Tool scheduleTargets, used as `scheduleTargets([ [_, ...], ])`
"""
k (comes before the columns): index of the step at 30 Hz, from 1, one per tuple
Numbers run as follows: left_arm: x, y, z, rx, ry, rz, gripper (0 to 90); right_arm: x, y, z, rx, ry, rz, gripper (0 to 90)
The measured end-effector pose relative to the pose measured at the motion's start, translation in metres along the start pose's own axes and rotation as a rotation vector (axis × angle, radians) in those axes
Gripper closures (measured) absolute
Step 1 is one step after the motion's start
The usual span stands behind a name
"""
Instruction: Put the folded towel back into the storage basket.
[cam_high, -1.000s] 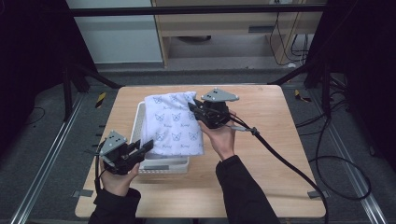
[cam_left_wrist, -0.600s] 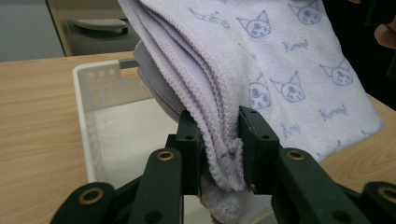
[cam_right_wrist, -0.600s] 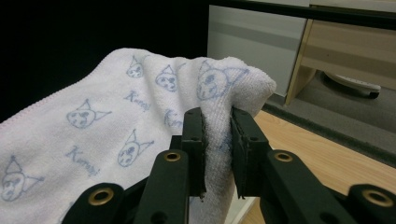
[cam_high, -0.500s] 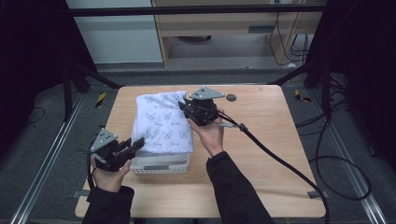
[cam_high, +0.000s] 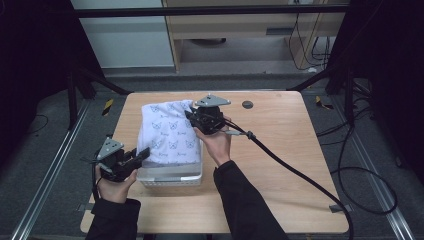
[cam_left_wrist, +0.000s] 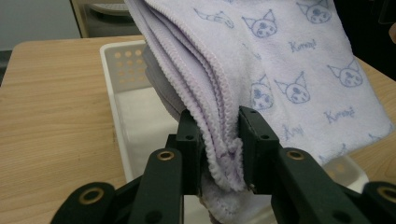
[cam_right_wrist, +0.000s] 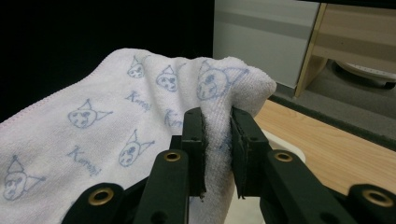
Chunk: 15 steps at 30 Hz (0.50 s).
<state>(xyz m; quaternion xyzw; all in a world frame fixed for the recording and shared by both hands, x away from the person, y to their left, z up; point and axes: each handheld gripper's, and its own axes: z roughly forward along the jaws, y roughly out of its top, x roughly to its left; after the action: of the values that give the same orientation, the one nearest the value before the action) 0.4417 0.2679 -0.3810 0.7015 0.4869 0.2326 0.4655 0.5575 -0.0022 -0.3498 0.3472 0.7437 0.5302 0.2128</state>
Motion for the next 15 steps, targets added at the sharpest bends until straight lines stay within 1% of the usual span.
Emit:
scheduleTargets([
  [5,0.006,-0.002,0.003,0.010,0.011,-0.008,70.4,0.000,-0.004,0.007,0.008,0.003,0.008,77.2],
  [10,0.009,-0.005,0.007,0.025,0.029,-0.006,70.4,0.002,-0.007,0.014,0.017,-0.002,-0.006,77.2],
  [12,0.010,-0.005,0.008,0.031,0.032,-0.005,70.4,0.002,-0.009,0.017,0.020,-0.001,0.001,77.1],
  [15,0.013,-0.007,0.010,0.039,0.041,-0.008,70.5,0.003,-0.013,0.021,0.027,-0.003,-0.003,77.1],
])
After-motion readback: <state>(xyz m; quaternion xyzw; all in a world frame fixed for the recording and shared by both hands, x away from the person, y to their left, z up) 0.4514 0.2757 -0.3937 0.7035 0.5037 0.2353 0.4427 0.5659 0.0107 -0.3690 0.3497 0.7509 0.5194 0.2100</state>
